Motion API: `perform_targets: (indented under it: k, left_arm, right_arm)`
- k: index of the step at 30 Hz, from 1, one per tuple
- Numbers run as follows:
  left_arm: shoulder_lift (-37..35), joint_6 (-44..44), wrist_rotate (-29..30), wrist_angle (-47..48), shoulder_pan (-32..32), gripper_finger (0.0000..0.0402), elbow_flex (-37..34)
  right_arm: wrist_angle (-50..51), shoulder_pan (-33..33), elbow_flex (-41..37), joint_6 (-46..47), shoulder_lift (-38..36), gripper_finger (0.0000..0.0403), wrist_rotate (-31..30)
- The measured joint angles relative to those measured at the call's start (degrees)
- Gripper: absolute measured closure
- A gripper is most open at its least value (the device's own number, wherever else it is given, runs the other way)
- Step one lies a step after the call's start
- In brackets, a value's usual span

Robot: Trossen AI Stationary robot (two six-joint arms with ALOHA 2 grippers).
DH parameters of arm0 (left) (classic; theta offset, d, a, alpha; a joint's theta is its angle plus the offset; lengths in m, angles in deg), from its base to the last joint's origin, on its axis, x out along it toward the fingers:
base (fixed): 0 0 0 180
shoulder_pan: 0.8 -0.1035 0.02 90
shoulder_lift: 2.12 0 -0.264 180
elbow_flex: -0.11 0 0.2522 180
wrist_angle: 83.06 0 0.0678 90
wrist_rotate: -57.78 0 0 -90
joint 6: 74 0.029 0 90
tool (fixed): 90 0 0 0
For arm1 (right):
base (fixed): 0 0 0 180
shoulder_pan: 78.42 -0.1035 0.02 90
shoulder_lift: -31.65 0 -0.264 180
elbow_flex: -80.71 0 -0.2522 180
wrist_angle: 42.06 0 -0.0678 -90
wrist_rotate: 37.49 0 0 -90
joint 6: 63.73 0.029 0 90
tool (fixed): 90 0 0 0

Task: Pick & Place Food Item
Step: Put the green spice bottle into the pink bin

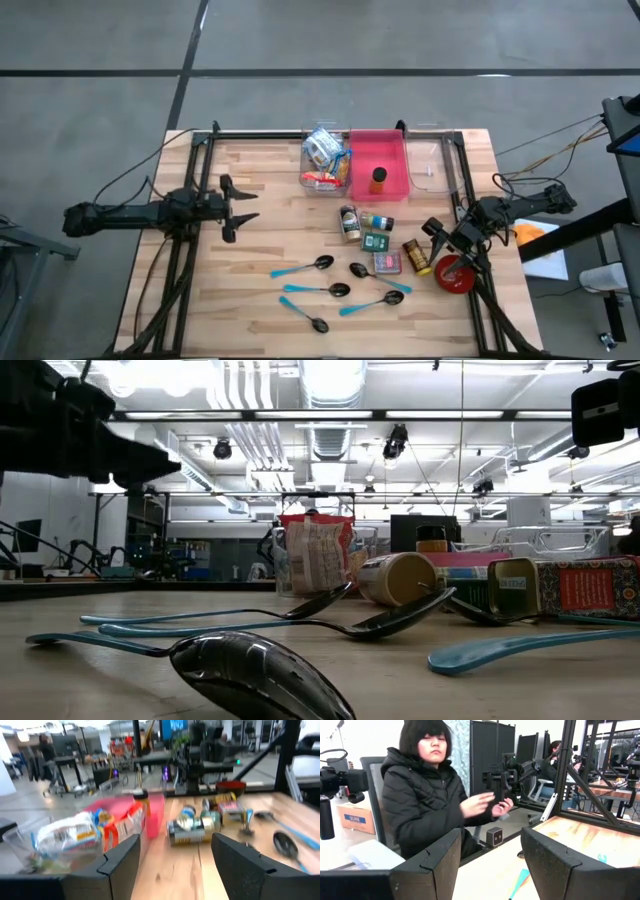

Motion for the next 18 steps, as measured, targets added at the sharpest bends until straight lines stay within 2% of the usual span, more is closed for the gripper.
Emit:
perform_targets:
  k: [18]
  left_arm:
    - [0.0,0.1,0.2,7.2,0.0,0.0158,0.0]
  right_arm:
    - [0.0,0.0,0.0,0.1,0.0,0.0197,0.0]
